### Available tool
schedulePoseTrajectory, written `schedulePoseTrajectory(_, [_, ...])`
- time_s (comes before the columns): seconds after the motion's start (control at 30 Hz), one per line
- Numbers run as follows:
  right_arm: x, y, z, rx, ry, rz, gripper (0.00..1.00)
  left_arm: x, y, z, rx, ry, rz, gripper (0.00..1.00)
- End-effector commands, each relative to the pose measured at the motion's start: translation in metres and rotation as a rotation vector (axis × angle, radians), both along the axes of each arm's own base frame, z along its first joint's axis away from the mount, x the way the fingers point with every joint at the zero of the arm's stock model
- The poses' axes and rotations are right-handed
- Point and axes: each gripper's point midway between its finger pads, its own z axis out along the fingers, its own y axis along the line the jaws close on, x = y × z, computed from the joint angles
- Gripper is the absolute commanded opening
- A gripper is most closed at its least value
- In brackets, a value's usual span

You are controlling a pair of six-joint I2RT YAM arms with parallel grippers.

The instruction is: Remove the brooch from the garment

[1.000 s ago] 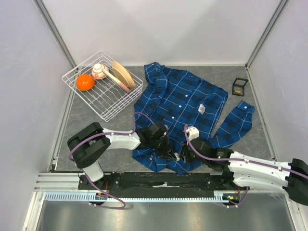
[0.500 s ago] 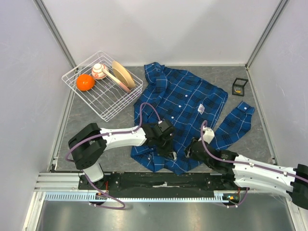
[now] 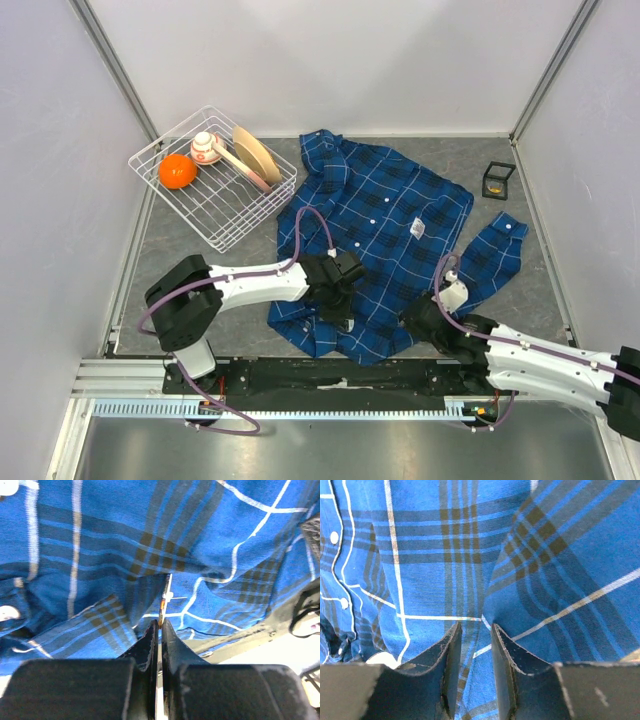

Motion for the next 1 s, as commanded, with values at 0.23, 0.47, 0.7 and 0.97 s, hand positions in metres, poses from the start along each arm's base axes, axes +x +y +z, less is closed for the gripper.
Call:
schedulePoseTrajectory(0.23, [0.015, 0.004, 0.072, -0.039, -0.27, 0.222, 0.42, 0.018, 0.003, 0.084, -0.246, -0.324, -0.153, 0.02])
schedulePoseTrajectory(0.47, [-0.013, 0.061, 0.18, 0.148, -0.665, 0.699, 0.73, 0.012, -0.013, 0.168, -0.615, -0.45, -0.369, 0.02])
schedulePoseTrajectory(0.7, [-0.061, 0.107, 0.217, 0.343, -0.795, 1.055, 0.72, -0.003, -0.003, 0.236, -0.994, -0.611, -0.409, 0.02])
schedulePoseTrajectory(0.97, [-0.059, 0.116, 0.235, 0.421, -0.859, 1.034, 0.59, -0.028, 0.003, 0.236, -1.089, -0.565, -0.48, 0.02])
